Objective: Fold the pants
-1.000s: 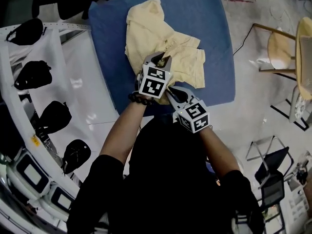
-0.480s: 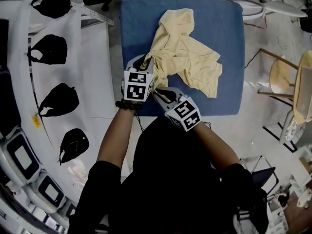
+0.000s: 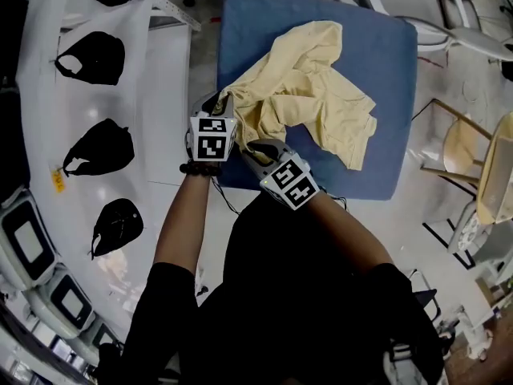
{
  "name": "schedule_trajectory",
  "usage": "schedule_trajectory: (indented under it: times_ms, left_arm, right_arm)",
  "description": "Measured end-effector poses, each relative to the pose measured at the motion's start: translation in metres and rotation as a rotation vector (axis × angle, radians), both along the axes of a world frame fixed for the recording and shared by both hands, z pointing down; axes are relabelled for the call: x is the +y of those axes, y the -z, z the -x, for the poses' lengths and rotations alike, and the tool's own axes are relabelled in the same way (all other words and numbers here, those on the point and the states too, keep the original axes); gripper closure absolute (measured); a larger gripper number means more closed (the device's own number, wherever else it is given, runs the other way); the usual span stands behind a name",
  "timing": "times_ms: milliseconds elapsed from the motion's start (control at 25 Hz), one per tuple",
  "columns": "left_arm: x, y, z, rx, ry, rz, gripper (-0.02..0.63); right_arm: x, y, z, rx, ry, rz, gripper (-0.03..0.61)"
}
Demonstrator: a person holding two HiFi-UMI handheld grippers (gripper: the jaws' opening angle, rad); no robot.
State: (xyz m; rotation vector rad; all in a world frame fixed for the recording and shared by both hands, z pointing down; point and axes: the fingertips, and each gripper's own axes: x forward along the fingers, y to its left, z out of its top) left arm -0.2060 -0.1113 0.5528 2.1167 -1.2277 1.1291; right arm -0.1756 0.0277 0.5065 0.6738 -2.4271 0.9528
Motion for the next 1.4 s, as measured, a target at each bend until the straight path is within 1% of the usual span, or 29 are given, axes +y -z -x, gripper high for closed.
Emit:
schedule_trajectory:
  times_ms: [80, 120, 240, 360, 480, 560, 600, 760, 880, 1000, 1080, 1160, 1240, 1360, 1400]
  left_arm:
    - [0.0, -0.006, -0.001, -0.035, -0.014, -0.006, 0.525]
    - [-0.002, -0.008, -0.003, -0.042, -0.015, -0.011, 0.525]
    - [-0.008, -0.006, -0.006, -0.056, 0.023, -0.027, 0.511]
    - [-0.009, -0.005, -0.001, -0.092, 0.076, -0.053, 0.444]
    - [-0.01, -0.004, 0.019, -0.125, 0.146, -0.055, 0.443]
    - [-0.01, -0.001, 0.028, -0.109, 0.175, -0.051, 0.443]
    - [-0.009, 0.002, 0.027, -0.086, 0.178, -0.052, 0.443]
    - [0.011, 0.009, 0.002, 0.02, 0.166, -0.054, 0.445]
    - [0.038, 0.012, -0.025, 0.072, 0.163, -0.037, 0.435]
    - [0.064, 0.015, -0.051, 0.089, 0.15, -0.019, 0.402]
    - [0.081, 0.017, -0.063, 0.093, 0.158, -0.009, 0.366]
    - [0.095, 0.014, -0.064, 0.077, 0.188, 0.0, 0.351]
    - [0.106, 0.006, -0.061, 0.046, 0.213, 0.016, 0.336]
    - [0.113, -0.007, -0.052, -0.025, 0.234, 0.014, 0.331]
    - [0.115, -0.011, -0.048, -0.042, 0.245, 0.015, 0.33]
  right_arm:
    - [0.0, 0.001, -0.008, 0.001, 0.004, -0.012, 0.435]
    - [-0.001, 0.001, -0.016, 0.002, 0.0, -0.015, 0.42]
    - [-0.008, -0.005, -0.045, 0.024, -0.033, -0.015, 0.42]
    - [-0.011, -0.011, -0.073, 0.038, -0.071, -0.009, 0.42]
    - [-0.012, -0.015, -0.093, 0.06, -0.082, -0.004, 0.42]
    - [-0.011, -0.016, -0.105, 0.082, -0.086, 0.0, 0.42]
    - [-0.011, -0.017, -0.112, 0.095, -0.095, 0.001, 0.42]
    - [-0.023, -0.019, -0.153, 0.144, -0.17, -0.028, 0.42]
    - [-0.03, -0.028, -0.197, 0.228, -0.241, -0.042, 0.42]
    - [-0.029, -0.039, -0.247, 0.342, -0.322, -0.056, 0.42]
    - [-0.023, -0.047, -0.277, 0.409, -0.385, -0.051, 0.413]
    - [-0.014, -0.055, -0.301, 0.457, -0.443, -0.033, 0.387]
    - [-0.004, -0.062, -0.316, 0.489, -0.48, -0.013, 0.37]
    - [0.007, -0.073, -0.329, 0.51, -0.52, 0.023, 0.346]
    - [0.01, -0.078, -0.332, 0.511, -0.54, 0.038, 0.329]
